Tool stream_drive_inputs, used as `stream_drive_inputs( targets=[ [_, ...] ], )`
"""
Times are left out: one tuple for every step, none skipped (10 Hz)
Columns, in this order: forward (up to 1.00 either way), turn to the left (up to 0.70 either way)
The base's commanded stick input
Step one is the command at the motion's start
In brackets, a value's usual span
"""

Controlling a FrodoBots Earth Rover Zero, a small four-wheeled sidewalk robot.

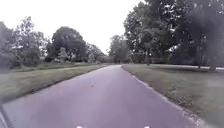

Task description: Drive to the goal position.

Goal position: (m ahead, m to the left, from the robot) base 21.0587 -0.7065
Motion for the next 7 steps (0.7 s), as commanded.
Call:
stream_drive_inputs(
  targets=[
    [0.7,0.0],
    [0.7,0.0],
    [0.7,0.0],
    [0.7,0.0],
    [0.7,0.0],
    [0.7,0.0],
    [0.7,0.0]
  ],
)
